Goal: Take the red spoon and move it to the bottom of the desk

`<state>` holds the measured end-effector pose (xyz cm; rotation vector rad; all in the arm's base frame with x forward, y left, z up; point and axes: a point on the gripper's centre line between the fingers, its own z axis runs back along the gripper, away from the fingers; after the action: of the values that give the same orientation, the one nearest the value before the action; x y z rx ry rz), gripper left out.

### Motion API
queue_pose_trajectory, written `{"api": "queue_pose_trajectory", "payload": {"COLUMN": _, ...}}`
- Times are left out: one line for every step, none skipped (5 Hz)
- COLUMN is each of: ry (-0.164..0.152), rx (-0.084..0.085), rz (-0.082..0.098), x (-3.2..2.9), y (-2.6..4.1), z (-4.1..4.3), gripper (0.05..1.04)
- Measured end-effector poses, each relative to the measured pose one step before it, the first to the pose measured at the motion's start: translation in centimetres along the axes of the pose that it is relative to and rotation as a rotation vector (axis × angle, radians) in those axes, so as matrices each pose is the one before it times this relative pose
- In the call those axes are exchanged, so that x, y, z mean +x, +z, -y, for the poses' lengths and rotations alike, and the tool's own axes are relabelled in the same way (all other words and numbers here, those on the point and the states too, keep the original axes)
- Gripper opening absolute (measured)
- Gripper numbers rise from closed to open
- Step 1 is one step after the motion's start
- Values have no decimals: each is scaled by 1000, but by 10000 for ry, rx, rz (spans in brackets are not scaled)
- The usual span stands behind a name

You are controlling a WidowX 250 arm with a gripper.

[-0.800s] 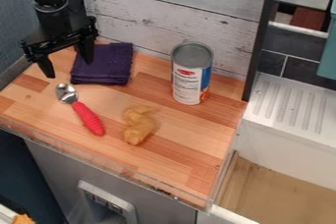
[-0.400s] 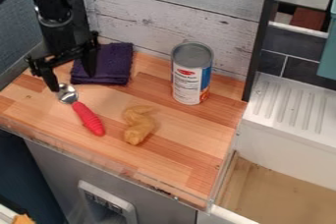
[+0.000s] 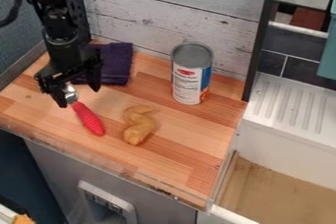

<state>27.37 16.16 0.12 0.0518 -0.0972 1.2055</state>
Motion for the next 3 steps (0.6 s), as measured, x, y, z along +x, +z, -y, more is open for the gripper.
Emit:
{"api": "queue_pose_trajectory", "payload": {"ry": -99, "rx": 49, "rz": -579, "x": -506, "y": -2034, "z": 356, "gripper": 1001}}
{"api": "queue_pose_trajectory", "payload": {"ry": -391, "rx": -164, "rz": -290, "x": -57, "y": -1170, "z": 624, "gripper": 1000}}
{"api": "queue_pose_trajectory", "payload": {"ry": -147, "rx": 193, "rz": 51, "x": -37, "y": -244, "z": 155, "gripper": 950}}
